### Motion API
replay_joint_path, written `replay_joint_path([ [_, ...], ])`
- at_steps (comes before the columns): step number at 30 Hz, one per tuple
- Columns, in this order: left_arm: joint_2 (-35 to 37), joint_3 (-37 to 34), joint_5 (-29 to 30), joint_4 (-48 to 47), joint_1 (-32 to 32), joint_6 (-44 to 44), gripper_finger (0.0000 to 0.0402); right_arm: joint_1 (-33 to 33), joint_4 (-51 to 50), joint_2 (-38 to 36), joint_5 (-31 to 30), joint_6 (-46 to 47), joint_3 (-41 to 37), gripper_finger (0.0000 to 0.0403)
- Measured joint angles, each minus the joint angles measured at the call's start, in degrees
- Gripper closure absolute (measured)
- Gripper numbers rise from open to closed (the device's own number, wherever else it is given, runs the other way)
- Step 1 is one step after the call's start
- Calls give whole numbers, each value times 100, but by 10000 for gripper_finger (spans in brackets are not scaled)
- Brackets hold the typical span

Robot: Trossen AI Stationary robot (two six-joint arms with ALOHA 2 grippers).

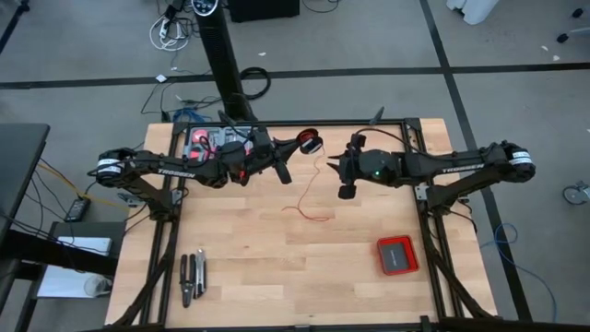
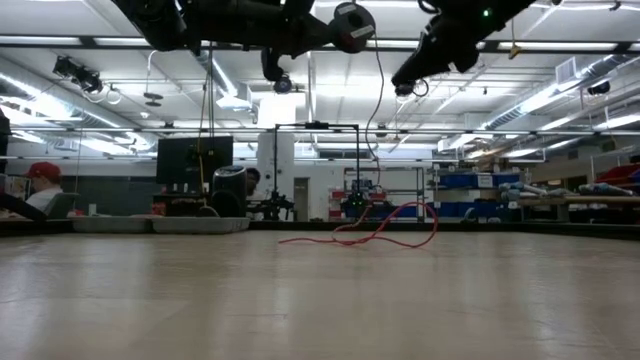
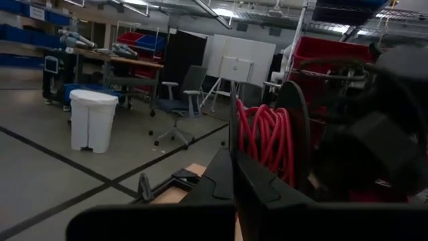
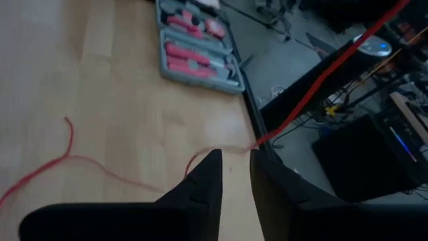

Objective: Coil cords
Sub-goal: Coil the red wire onto the spool

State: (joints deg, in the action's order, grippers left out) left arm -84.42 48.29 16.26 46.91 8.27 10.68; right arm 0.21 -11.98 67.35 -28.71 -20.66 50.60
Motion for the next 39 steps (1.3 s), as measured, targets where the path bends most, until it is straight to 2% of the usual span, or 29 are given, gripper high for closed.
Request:
replay_joint_path([
  [4, 2, 37, 6, -109, 0, 40, 401, 120, -25, 62, -54, -57, 135, 319],
  [10, 7, 473, -75, -909, 0, 52, 401, 128, 6, 499, -138, -288, 126, 310],
  [14, 9, 527, -145, -946, -15, 60, 401, 235, -123, 651, -675, -486, 223, 307],
  [23, 9, 529, -368, -1077, 109, 449, 401, 416, -807, 1318, -1203, -1625, 797, 295],
  [29, 9, 529, -666, -1083, 135, 503, 401, 505, -832, 1880, -2514, -3006, 858, 294],
  [32, 9, 529, -651, -1053, 139, 504, 401, 524, -799, 2058, -2780, -3461, 860, 296],
  [36, 11, 529, -652, -1024, 138, 527, 401, 536, -479, 2173, -2872, -3717, 860, 299],
  [39, 13, 531, -656, -1035, 138, 535, 401, 618, -253, 2135, -3057, -3428, 860, 308],
])
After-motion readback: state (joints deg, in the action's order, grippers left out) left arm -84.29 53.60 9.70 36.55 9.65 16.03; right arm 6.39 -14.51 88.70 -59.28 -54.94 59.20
